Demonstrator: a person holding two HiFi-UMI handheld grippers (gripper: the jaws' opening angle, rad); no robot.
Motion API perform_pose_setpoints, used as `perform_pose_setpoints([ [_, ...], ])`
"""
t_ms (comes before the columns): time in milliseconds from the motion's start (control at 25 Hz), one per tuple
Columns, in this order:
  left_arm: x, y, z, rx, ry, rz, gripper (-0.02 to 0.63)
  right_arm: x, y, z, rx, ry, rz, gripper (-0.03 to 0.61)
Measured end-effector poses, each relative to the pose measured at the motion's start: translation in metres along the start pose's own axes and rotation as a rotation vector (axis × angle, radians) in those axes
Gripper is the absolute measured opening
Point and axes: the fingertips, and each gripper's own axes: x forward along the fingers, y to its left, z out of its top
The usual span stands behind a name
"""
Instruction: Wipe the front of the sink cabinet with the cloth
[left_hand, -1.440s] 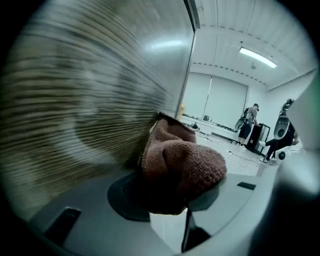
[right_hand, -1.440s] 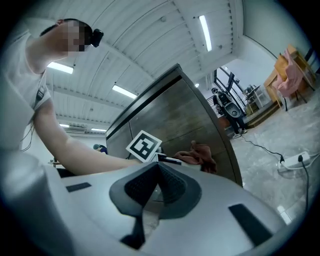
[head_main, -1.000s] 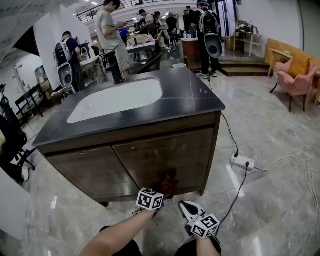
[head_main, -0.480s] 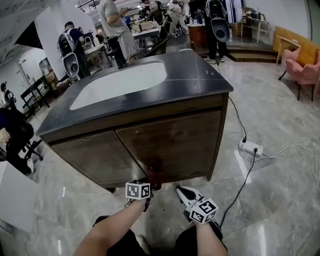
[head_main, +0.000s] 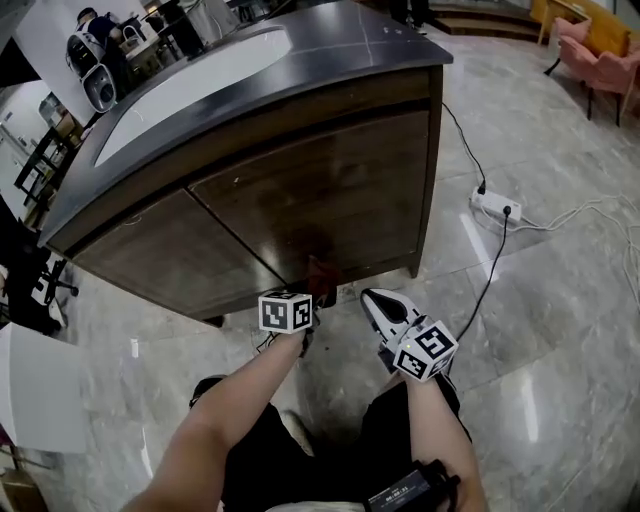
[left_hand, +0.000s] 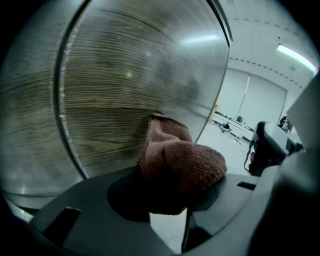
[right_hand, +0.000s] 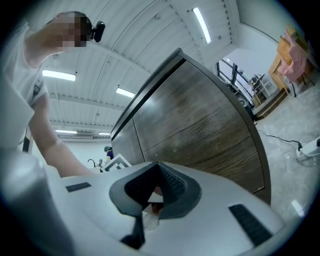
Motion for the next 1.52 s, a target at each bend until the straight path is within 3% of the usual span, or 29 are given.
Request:
perform_pose_setpoints([
  [200,0.034,-0.038,0.014,0.107,-0.016,-0.084,0.137,-0.019,-0.011,0.024,-0.012,-0.069,-0.075,0.012],
  [400,0.073,-0.076,0.028,0.161,-0.025,-0.154,0.137,-0.04,-0.019,0.046,-0.03,-0.123,-0.162,0.012],
  [560,0.113,-0.118,0.03,0.279,-0.001,-0.218,0.137,-0.055,-0.02,0.059,-0.033,-0.156,-0.211,0.012],
  [800,0.158,-0.161,0.02,0.288,0.055,-0.303,0.137,-0.059,-0.012,0.063,-0.046,-0.154,-0.192,0.012],
  [1080,0.139,-0.124,-0.007,0.203,0.088,-0.253,0.137,-0.049,-0.019,0.05,0.004,-0.15,-0.177,0.012],
  [1320,0.082,-0.036,-0.033,0.134,0.008,-0.053,0.137,0.002,0.005,0.013,-0.011,-0.053,-0.068,0.012],
  [1520,0.027,0.034,-0.045,0.082,-0.054,0.069,0.137,0.043,0.033,-0.012,0.003,-0.009,0.009,0.012],
])
